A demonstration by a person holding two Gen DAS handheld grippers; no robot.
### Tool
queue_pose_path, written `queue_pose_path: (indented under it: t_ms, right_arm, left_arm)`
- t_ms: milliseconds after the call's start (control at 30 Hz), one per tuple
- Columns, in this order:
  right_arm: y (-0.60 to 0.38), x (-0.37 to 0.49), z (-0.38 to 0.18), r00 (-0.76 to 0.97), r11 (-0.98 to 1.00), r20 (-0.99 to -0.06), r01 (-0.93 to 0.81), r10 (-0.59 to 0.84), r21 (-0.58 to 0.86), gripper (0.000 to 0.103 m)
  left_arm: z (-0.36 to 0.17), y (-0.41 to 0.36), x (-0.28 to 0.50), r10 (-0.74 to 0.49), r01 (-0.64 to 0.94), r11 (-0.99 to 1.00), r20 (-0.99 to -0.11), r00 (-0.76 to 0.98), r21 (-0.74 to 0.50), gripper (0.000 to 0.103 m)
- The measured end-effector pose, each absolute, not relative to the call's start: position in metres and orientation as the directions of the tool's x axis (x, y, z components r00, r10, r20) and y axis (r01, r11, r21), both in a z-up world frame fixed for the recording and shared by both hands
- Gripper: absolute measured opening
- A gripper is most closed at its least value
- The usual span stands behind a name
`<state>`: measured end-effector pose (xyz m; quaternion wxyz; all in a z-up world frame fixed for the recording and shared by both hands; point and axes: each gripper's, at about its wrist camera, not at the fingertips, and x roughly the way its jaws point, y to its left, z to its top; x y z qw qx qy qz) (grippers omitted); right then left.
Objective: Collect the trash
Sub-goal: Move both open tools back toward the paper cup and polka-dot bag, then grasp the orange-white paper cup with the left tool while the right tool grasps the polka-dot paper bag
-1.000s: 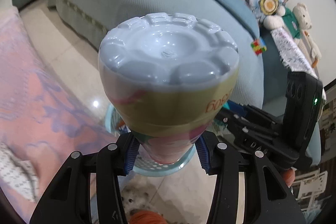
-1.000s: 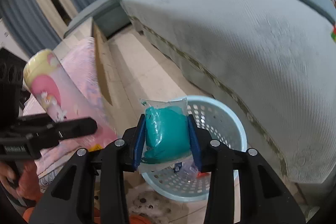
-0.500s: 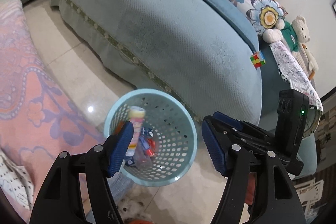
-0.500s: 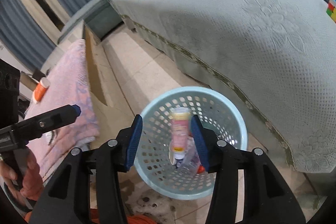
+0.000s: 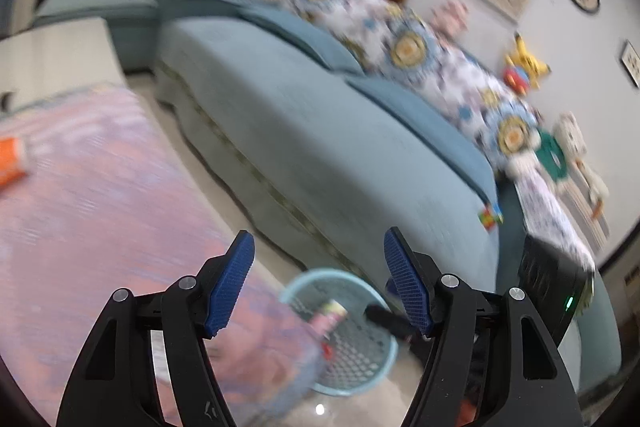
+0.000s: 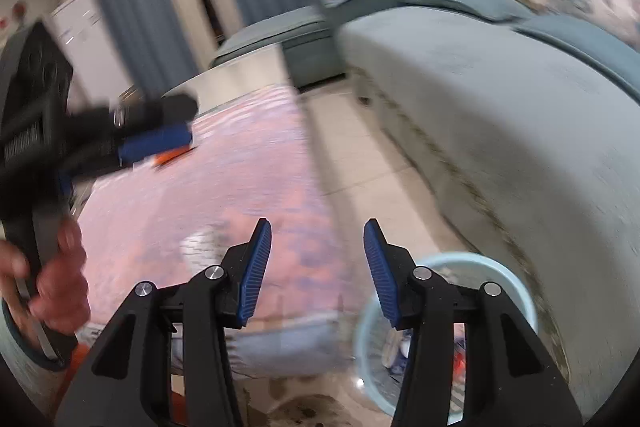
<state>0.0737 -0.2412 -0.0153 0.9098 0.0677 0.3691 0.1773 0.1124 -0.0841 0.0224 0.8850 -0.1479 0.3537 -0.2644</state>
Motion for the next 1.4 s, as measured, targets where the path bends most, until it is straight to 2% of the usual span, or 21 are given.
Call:
queue_pose_path:
  t_ms: [133, 300, 400, 567, 733, 800, 1033, 1067, 1100, 1167, 1200, 1400]
  right_arm:
    - [-0.183, 0.087, -0.026, 0.624, 0.91, -0.672, -0.361, 0.4, 0.206, 0.048]
    - [-0.118, 0.104, -0.055, 0.571, 0.88, -0.71, -0.451, 0.411, 0.147, 0.048]
    - [-0.093, 0.112, -0.076, 0.556, 0.879, -0.741, -0.468, 0.376, 0.095, 0.057]
    - [-0.087, 0.114, -0.101, 0.52, 0.869, -0.769, -0.487, 0.372, 0.09, 0.071]
    - [-0.079, 0.116, -0.116, 0.507, 0.869, -0.792, -0.491, 0.341, 0.06, 0.071]
    - [-0.076, 0.118, -0.119, 0.513, 0.871, -0.794, -0.489, 0.326, 0.042, 0.067]
    - [-0.078, 0.12, -0.118, 0.511, 0.867, -0.783, -0.494, 0.353, 0.068, 0.038]
    - [-0.078, 0.12, -0.118, 0.511, 0.866, -0.783, -0.494, 0.355, 0.071, 0.036]
    - [-0.079, 0.12, -0.117, 0.511, 0.866, -0.782, -0.495, 0.357, 0.072, 0.034]
    - [-0.08, 0.119, -0.117, 0.509, 0.865, -0.781, -0.496, 0.363, 0.079, 0.032]
    - [-0.081, 0.119, -0.117, 0.507, 0.864, -0.78, -0.495, 0.368, 0.086, 0.032]
    - [-0.087, 0.114, -0.113, 0.492, 0.855, -0.77, -0.503, 0.407, 0.13, 0.032]
  left_arm:
    - [0.039, -0.015, 0.111, -0.471, 0.253, 0.864, -0.522, 0.711, -0.435, 0.066]
    - [0.034, 0.069, 0.118, -0.352, 0.094, 0.886, -0.526, 0.774, -0.454, 0.066]
    - [0.019, 0.117, 0.122, -0.286, 0.004, 0.889, -0.547, 0.787, -0.458, 0.066]
    - [-0.014, 0.18, 0.136, -0.163, -0.143, 0.894, -0.604, 0.78, -0.425, 0.066]
    - [-0.045, 0.221, 0.174, -0.095, -0.224, 0.887, -0.635, 0.767, -0.404, 0.066]
    - [-0.054, 0.23, 0.192, -0.08, -0.234, 0.892, -0.645, 0.76, -0.387, 0.066]
    - [-0.078, 0.238, 0.242, -0.09, -0.225, 0.906, -0.682, 0.725, -0.358, 0.063]
    - [-0.081, 0.237, 0.245, -0.104, -0.215, 0.907, -0.685, 0.721, -0.363, 0.059]
    - [-0.082, 0.235, 0.246, -0.123, -0.199, 0.908, -0.688, 0.715, -0.369, 0.046]
    - [-0.086, 0.228, 0.242, -0.165, -0.161, 0.911, -0.693, 0.701, -0.379, 0.032]
    - [-0.086, 0.226, 0.238, -0.184, -0.145, 0.908, -0.687, 0.703, -0.392, 0.029]
    - [-0.089, 0.195, 0.21, -0.284, -0.052, 0.889, -0.637, 0.716, -0.455, 0.029]
